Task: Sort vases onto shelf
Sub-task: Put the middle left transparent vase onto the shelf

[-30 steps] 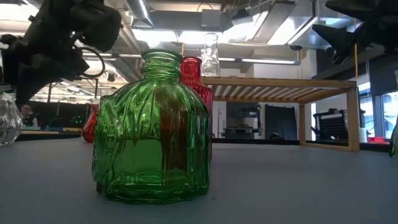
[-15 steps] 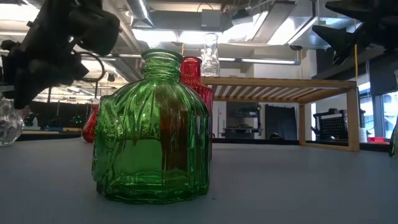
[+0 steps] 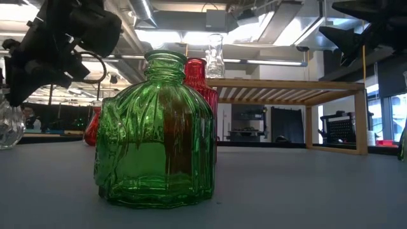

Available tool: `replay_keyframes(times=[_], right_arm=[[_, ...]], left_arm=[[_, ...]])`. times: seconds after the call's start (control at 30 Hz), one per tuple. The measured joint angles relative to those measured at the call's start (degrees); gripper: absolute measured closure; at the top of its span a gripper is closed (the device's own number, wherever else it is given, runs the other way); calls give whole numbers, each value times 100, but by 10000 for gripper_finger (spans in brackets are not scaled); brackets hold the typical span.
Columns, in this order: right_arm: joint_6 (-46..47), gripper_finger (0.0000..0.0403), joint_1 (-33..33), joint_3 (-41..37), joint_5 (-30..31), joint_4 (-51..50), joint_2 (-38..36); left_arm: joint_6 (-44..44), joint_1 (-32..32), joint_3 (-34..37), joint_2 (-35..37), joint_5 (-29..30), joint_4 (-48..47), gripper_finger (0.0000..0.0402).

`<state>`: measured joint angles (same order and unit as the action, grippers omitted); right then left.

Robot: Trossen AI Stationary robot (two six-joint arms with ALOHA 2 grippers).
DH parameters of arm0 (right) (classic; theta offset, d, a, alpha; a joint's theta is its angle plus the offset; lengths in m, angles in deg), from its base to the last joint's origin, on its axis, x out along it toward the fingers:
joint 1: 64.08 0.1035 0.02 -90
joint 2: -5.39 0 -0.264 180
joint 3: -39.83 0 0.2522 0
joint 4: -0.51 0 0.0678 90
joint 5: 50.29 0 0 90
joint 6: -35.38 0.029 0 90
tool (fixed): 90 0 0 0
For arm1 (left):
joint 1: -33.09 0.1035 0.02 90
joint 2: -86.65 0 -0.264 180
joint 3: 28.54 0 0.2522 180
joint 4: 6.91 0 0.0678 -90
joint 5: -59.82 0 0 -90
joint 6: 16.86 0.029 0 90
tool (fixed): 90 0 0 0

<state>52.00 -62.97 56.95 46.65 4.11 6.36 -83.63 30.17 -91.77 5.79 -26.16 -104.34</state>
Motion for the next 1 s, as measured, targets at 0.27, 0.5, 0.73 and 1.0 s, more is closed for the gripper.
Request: replay_keyframes(times=[0.27, 0.5, 0.73, 1.0], right_arm=[[-30, 152, 1, 0, 0, 2, 0], [-33, 152, 1, 0, 0, 0, 1], [-35, 152, 1, 0, 9, 1, 0], [-39, 152, -1, 0, 92, 2, 1]], left_arm=[[234, -27, -544, -13, 298, 86, 374], [493, -151, -1224, -13, 469, 37, 371], [742, -590, -2094, -21, 753, 19, 372], [1382, -969, -3579, -609, 1315, -156, 374]])
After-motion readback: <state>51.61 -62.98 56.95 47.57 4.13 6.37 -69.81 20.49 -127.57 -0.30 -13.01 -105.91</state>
